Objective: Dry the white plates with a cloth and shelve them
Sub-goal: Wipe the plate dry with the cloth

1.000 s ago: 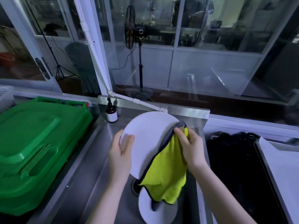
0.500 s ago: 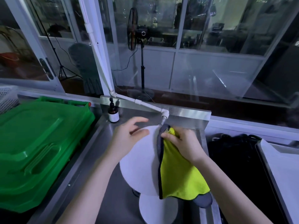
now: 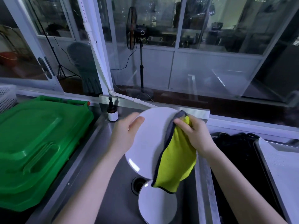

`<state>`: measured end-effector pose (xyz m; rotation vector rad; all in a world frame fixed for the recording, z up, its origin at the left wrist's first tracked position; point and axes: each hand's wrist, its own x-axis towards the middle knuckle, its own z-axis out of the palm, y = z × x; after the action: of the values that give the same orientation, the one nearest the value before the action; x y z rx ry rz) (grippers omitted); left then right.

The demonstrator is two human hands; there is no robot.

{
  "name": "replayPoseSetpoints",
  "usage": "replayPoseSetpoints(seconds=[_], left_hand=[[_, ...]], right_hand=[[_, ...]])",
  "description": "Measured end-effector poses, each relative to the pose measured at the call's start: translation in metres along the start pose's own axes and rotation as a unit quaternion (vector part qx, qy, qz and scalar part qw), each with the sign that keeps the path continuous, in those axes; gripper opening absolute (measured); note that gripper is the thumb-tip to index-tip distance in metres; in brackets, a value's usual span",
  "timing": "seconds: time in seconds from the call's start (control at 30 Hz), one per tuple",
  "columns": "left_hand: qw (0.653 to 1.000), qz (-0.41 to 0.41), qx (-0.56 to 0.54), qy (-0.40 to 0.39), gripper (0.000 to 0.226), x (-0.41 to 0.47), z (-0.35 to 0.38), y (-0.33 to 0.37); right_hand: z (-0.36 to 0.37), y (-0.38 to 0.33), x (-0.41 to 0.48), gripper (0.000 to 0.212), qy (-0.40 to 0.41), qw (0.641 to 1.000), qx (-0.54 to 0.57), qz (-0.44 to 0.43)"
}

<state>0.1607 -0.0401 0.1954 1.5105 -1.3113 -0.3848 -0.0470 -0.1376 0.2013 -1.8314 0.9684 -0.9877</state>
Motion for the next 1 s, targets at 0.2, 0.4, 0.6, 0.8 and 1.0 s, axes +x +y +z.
replayPoseSetpoints(seconds=[0.2,0.4,0.6,0.8,1.0], left_hand=[[0.994,0.019,0.032,-0.106,0.014,0.013,-0.005,0.001],[0.976,-0.126,-0.117,0.132,0.033,-0.042,0.021,-0.022],[0.987,-0.125,-0.068,0.079,0.045,-0.029,0.016,-0.014],[0.986,0.029,0.105,-0.122,0.043,0.004,-0.008,0.008],[0.999,-0.049,-0.005,-0.020,0.012,-0.003,-0.007,-0.012]], right_hand=[[0.013,-0.009,0.006,0.037,-0.063,0.983,-0.151,-0.089],[0.005,0.013,-0.009,0.030,0.121,0.980,0.139,0.068],[-0.003,0.017,-0.009,0.020,0.087,0.978,0.157,0.102],[-0.001,-0.013,0.014,0.026,-0.118,0.979,-0.150,-0.072],[0.009,0.008,0.003,0.032,-0.005,0.994,-0.084,-0.063]])
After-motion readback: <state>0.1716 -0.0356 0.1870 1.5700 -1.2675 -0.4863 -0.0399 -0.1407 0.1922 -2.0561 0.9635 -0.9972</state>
